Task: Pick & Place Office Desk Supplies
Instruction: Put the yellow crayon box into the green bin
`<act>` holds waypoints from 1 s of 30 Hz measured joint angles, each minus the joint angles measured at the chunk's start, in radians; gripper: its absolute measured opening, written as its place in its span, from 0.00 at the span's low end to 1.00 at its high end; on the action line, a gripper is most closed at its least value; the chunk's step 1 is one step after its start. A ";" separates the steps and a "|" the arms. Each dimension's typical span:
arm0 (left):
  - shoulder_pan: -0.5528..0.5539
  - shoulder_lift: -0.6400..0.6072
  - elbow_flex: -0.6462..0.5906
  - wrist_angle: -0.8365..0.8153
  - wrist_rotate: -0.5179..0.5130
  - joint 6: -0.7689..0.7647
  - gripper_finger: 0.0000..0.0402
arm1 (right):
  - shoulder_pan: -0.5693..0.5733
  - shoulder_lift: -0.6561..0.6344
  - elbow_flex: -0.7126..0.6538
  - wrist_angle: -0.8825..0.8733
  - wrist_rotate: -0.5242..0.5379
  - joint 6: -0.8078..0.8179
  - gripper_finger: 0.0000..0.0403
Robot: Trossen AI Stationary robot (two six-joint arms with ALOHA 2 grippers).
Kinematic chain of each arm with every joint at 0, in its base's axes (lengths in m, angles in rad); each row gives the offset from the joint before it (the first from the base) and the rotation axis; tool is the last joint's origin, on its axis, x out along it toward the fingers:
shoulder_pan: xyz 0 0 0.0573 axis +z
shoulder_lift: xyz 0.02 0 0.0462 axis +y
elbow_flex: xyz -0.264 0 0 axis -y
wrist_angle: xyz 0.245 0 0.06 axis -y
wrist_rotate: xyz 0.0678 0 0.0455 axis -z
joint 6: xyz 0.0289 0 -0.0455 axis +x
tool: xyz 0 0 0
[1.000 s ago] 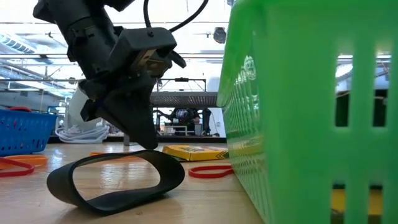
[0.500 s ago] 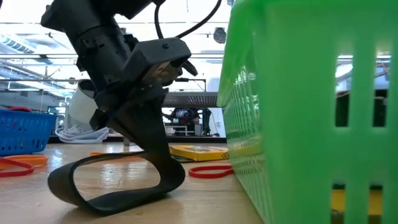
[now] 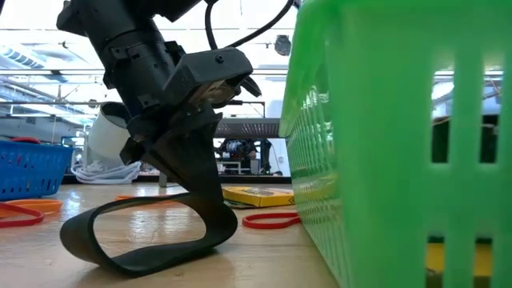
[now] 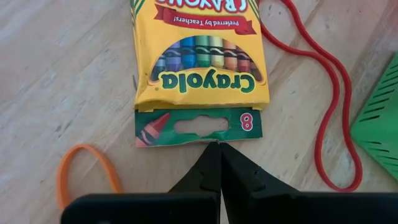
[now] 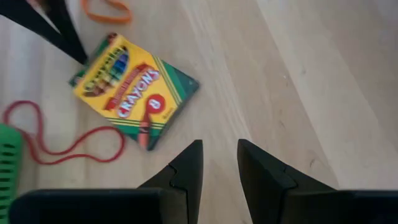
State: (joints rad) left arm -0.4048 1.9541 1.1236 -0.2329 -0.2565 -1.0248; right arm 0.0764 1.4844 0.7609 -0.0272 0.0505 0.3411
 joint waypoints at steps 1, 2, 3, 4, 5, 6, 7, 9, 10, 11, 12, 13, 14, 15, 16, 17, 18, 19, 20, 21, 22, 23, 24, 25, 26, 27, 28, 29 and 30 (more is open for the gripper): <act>0.000 0.000 0.000 0.000 0.000 -0.005 0.00 | 0.000 0.015 0.000 0.009 0.000 -0.001 0.22; 0.000 0.000 0.000 -0.002 0.002 -0.006 0.00 | 0.000 0.027 0.000 0.025 0.000 -0.001 0.22; 0.000 0.000 0.000 -0.002 0.003 -0.007 0.00 | 0.000 0.036 0.000 0.044 0.000 -0.001 0.22; 0.000 0.000 0.000 -0.002 0.006 -0.007 0.00 | 0.000 0.038 0.000 0.055 -0.001 -0.003 0.22; 0.000 0.000 0.000 -0.002 0.008 -0.008 0.00 | 0.001 0.038 0.000 0.063 0.000 -0.005 0.22; 0.000 0.000 0.000 -0.002 0.008 -0.008 0.00 | 0.001 0.038 0.000 0.075 0.000 -0.009 0.22; 0.000 0.000 0.000 -0.002 0.009 -0.007 0.00 | 0.001 0.037 0.001 0.084 0.000 -0.011 0.22; 0.000 0.000 0.000 -0.002 0.011 -0.006 0.00 | 0.001 0.037 0.001 0.087 0.000 -0.012 0.22; 0.000 0.000 0.000 -0.002 0.011 -0.006 0.00 | 0.001 0.037 0.001 0.088 0.000 -0.012 0.22; 0.000 0.000 0.000 -0.002 0.011 -0.005 0.00 | 0.001 0.037 0.001 0.090 0.000 -0.012 0.22; 0.000 0.000 0.000 -0.002 0.011 -0.005 0.00 | 0.001 0.037 0.001 0.091 0.000 -0.012 0.22; 0.000 0.000 0.000 -0.002 0.011 -0.005 0.00 | 0.001 0.042 0.001 0.093 0.000 -0.012 0.22; 0.000 0.000 0.000 -0.002 0.011 -0.005 0.00 | 0.001 0.052 0.001 0.102 0.000 -0.012 0.22; 0.000 0.000 0.000 -0.001 0.012 -0.005 0.00 | 0.001 0.059 0.001 0.106 0.001 -0.012 0.22; 0.000 0.000 -0.001 -0.001 0.011 -0.003 0.00 | 0.001 0.067 0.001 0.105 0.002 -0.012 0.22; 0.000 0.000 -0.001 0.000 0.012 -0.002 0.00 | 0.001 0.076 0.000 0.117 0.001 -0.012 0.22; 0.000 0.000 -0.001 -0.001 0.012 -0.002 0.00 | 0.001 0.088 0.001 0.141 0.001 -0.012 0.22; 0.000 0.000 -0.001 0.000 0.012 -0.002 0.00 | 0.001 0.101 0.002 0.154 0.001 -0.012 0.22; 0.000 0.000 -0.001 0.001 0.012 -0.002 0.00 | 0.001 0.112 0.002 0.159 0.001 -0.012 0.22; 0.000 0.000 -0.001 0.001 0.012 -0.002 0.00 | 0.001 0.125 0.001 0.166 0.001 -0.012 0.22; 0.000 0.000 -0.001 0.001 0.012 -0.002 0.00 | 0.001 0.138 0.001 0.177 0.001 -0.011 0.22; 0.000 0.000 -0.001 0.002 0.012 -0.002 0.00 | 0.001 0.150 0.001 0.186 0.001 -0.010 0.22; 0.000 0.000 -0.001 0.003 0.013 -0.003 0.00 | 0.001 0.159 0.001 0.194 0.001 -0.009 0.22; 0.000 0.000 -0.001 0.002 0.013 -0.004 0.00 | 0.001 0.167 0.001 0.202 0.001 -0.009 0.22; 0.000 0.000 -0.001 0.002 0.013 -0.003 0.00 | 0.001 0.176 0.001 0.211 0.001 -0.009 0.22; 0.000 0.000 -0.001 0.003 0.013 -0.004 0.00 | 0.001 0.185 0.001 0.218 0.001 -0.007 0.22; 0.000 0.000 -0.001 0.003 0.013 -0.004 0.00 | 0.001 0.193 0.001 0.222 0.000 -0.004 0.22; 0.000 0.000 -0.001 0.003 0.013 -0.004 0.00 | 0.001 0.201 0.001 0.230 0.000 -0.001 0.22; 0.000 0.000 -0.001 0.003 0.013 -0.004 0.00 | 0.001 0.205 0.001 0.239 0.001 -0.001 0.22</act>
State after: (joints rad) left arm -0.4053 1.9541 1.1229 -0.2298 -0.2432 -1.0284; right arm 0.0772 1.6894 0.7616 0.2120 0.0513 0.3402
